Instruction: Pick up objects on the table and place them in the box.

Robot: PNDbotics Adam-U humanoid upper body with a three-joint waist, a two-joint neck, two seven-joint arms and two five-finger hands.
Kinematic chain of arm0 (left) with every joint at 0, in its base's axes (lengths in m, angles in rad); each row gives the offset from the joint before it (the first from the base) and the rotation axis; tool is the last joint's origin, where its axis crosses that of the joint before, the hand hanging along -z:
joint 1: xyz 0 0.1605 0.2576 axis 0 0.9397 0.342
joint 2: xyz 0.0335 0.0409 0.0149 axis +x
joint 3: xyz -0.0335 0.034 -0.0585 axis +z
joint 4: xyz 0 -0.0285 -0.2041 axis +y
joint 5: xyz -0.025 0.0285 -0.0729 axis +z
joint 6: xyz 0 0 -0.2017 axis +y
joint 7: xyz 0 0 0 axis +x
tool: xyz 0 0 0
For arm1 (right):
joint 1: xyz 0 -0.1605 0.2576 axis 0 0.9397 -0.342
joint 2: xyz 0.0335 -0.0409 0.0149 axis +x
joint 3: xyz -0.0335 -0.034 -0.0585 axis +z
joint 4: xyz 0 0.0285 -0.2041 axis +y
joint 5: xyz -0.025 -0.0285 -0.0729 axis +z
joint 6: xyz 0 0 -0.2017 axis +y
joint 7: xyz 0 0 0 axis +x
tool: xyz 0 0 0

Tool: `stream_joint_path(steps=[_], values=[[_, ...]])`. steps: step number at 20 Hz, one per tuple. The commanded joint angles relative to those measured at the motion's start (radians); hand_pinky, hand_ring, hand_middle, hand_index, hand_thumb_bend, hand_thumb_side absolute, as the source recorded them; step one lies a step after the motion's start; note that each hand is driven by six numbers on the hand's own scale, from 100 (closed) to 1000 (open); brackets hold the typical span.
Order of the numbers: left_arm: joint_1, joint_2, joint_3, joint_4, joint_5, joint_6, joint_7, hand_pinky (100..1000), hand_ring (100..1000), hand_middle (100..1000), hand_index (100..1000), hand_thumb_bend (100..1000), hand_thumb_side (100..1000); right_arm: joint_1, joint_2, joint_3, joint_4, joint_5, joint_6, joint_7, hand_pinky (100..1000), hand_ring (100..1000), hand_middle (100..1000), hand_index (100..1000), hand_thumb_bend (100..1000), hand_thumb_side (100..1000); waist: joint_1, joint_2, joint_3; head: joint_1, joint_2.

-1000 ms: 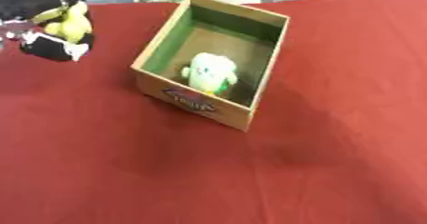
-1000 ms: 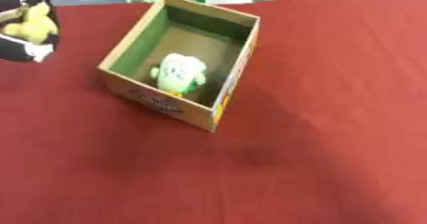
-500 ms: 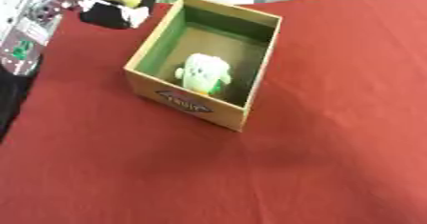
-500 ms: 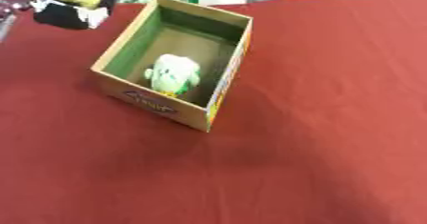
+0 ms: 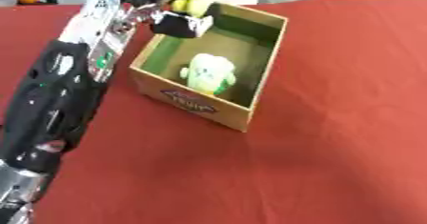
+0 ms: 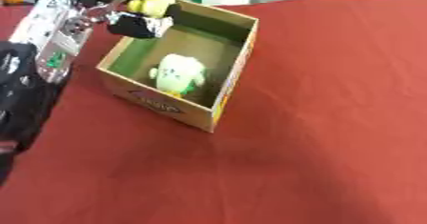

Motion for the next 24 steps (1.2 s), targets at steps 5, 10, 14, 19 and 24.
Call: stream_joint_path(steps=[5, 10, 14, 19, 24], values=[[-0.022, -0.038, -0.012, 0.079, -0.075, -0.047, -0.016, 254, 545, 614, 644, 100, 453, -0.019, -0.006, -0.003, -0.021, -0.019, 0.014, 0.008, 951, 937, 560, 929, 363, 821, -0.005, -0.022, -0.007, 0.011, -0.009], [-0.025, -0.050, -0.009, 0.119, -0.125, -0.043, 0.014, 280, 554, 618, 738, 100, 382, -0.021, 0.002, -0.001, -0.021, -0.019, 0.021, 0.013, 953, 938, 559, 930, 365, 818, -0.003, -0.021, -0.017, 0.019, -0.011], [-0.024, -0.051, -0.002, 0.147, -0.179, 0.003, 0.049, 490, 739, 796, 880, 100, 205, -0.017, 0.006, -0.003, -0.021, -0.016, 0.025, 0.015, 955, 939, 558, 931, 365, 814, -0.001, -0.020, -0.020, 0.021, -0.014], [-0.020, -0.053, 0.002, 0.170, -0.208, 0.036, 0.024, 747, 934, 960, 1000, 100, 581, -0.013, 0.009, -0.005, -0.021, -0.013, 0.029, 0.015, 956, 939, 557, 931, 364, 812, 0.000, -0.020, -0.021, 0.021, -0.014], [-0.018, -0.053, 0.009, 0.182, -0.200, 0.067, -0.030, 902, 1000, 1000, 1000, 362, 1000, -0.010, 0.012, -0.006, -0.021, -0.014, 0.031, 0.014, 956, 940, 557, 932, 363, 810, 0.000, -0.022, -0.022, 0.020, -0.014]])
